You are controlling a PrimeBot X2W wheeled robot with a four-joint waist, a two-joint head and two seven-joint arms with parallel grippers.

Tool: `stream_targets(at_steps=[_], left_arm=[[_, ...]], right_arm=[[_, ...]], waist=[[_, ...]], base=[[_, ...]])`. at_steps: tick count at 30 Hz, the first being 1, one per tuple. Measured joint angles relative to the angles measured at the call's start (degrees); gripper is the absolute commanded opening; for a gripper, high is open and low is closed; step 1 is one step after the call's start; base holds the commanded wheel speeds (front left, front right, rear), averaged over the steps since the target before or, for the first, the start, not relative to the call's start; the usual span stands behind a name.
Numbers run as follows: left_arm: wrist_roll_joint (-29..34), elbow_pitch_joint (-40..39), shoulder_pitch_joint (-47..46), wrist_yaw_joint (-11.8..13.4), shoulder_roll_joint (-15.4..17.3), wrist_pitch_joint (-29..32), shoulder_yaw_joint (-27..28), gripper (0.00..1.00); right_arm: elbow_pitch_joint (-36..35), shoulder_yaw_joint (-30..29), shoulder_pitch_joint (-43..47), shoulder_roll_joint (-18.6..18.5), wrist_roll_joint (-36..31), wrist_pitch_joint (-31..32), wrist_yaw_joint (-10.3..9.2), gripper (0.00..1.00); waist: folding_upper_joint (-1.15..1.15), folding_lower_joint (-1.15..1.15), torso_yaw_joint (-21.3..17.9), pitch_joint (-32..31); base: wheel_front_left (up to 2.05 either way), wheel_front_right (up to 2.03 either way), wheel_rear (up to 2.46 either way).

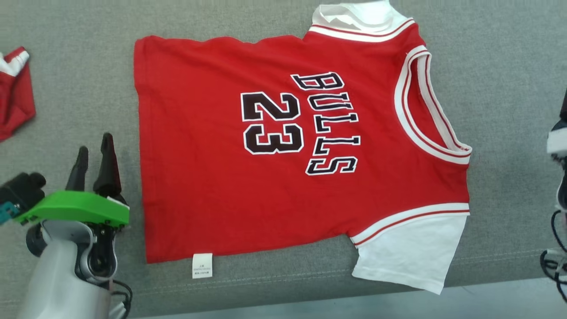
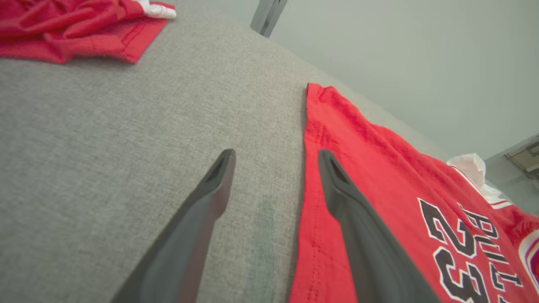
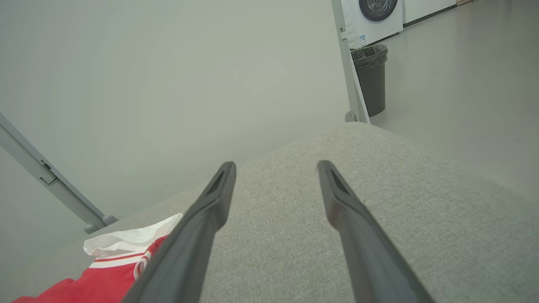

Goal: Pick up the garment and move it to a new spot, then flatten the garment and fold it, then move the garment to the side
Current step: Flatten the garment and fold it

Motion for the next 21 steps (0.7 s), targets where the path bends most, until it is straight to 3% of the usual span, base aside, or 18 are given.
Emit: stream_targets(at_steps=[11,17,21], left_arm=[[-2.3,-0.7,11.3,-0.2,-3.4,-2.1,0.6,1.00],[-2.3,-1.1,17.8,-0.2,-2.7,-2.5,1.3,1.00],[-1.1,-3.0,21.8,-0.3,-1.3,-2.6,1.3,1.00]], right_arm=[[-3.4,1.0,15.4,6.0,-4.8,0.0,-0.89,1.00],[-4.2,4.0,24.1,8.3,-8.3,0.0,-0.93,1.00],[-7.4,2.4,27.9,9.6,-9.5,0.0,-1.90,1.00]], waist=[[0.00,0.00,2.1,-8.9],[0.00,0.00,3.0,-13.9],[0.00,0.00,3.0,-16.6]], base=[[0.00,0.00,0.00],[0.00,0.00,0.00],[0.00,0.00,0.00]])
